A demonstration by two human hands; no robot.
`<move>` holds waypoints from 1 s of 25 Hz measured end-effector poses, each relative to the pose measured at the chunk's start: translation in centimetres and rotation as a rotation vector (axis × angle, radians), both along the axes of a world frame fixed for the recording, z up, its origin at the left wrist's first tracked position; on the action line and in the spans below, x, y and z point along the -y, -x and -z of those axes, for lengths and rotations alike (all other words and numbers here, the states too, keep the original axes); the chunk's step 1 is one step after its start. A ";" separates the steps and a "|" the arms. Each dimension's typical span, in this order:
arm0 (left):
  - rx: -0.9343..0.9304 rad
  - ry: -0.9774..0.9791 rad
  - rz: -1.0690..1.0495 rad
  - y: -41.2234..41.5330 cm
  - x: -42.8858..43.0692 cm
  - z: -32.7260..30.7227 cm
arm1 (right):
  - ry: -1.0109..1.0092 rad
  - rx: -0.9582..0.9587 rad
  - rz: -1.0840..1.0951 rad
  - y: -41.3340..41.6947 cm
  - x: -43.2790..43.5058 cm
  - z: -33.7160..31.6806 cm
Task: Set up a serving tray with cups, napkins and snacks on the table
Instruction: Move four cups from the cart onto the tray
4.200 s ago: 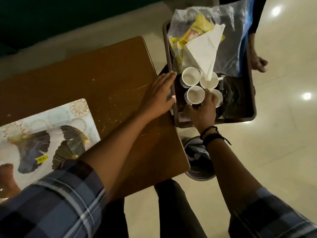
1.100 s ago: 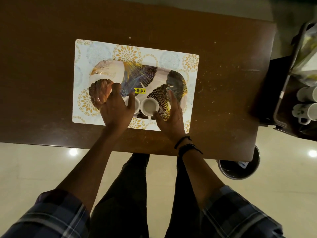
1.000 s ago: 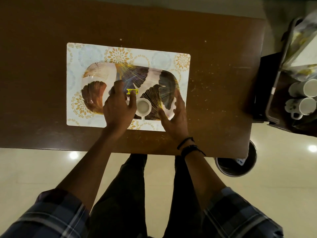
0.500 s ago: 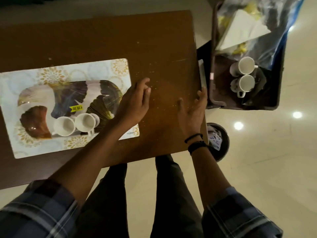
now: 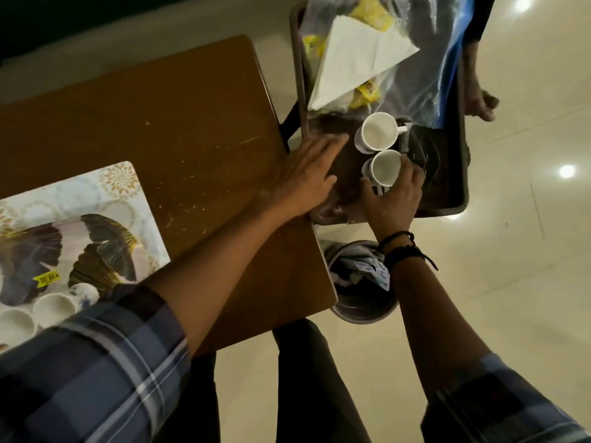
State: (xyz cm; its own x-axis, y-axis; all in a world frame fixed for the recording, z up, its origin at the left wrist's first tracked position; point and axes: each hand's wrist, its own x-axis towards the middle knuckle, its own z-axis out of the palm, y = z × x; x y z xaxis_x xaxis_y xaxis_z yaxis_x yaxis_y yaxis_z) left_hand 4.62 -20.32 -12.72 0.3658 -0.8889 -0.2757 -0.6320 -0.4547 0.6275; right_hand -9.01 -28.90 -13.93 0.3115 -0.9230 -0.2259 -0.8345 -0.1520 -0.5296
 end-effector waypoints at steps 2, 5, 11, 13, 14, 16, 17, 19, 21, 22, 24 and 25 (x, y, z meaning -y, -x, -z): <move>0.094 -0.017 0.105 0.0 3.4 0.8 | -0.001 -0.060 -0.052 -0.1 0.7 0.7; 0.178 -0.019 0.261 -0.2 7.7 1.6 | 0.020 -0.085 -0.077 0.0 0.8 1.0; 0.297 -0.031 0.315 -0.2 10.9 1.6 | 0.006 -0.052 -0.072 0.3 0.9 1.1; 0.250 -0.022 0.239 -0.6 9.9 1.2 | 0.002 -0.023 -0.084 0.5 0.7 0.8; 0.224 -0.007 0.191 -0.8 9.1 0.9 | -0.002 0.001 -0.083 0.6 0.5 0.5; 0.173 0.058 0.067 -1.4 6.8 -0.1 | -0.012 0.055 -0.059 0.6 -0.3 -0.3; 0.140 0.100 -0.002 -1.6 5.3 -0.7 | -0.014 0.075 -0.043 0.5 -1.0 -0.9; 0.067 0.157 -0.114 -2.1 2.2 -1.8 | -0.010 0.098 -0.030 0.3 -2.5 -2.1; 0.027 0.160 -0.193 -3.0 -1.6 -3.0 | 0.016 0.118 -0.059 -0.2 -4.6 -3.5; 0.025 0.153 -0.230 -3.6 -3.8 -3.5 | 0.021 0.129 -0.081 -0.6 -6.0 -4.2; 0.031 0.135 -0.302 -4.5 -8.5 -4.3 | -0.008 0.155 -0.131 -1.4 -9.1 -5.6; 0.036 0.120 -0.334 -4.9 -11.0 -4.7 | -0.031 0.163 -0.162 -1.9 -10.8 -6.2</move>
State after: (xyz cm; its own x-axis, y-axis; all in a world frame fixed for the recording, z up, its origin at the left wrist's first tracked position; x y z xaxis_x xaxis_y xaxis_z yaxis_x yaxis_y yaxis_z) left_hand 9.48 -9.35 -8.05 0.6492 -0.7440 -0.1580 -0.4834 -0.5640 0.6694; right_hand -7.08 -18.09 -7.77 0.4894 -0.8515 -0.1883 -0.7035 -0.2579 -0.6623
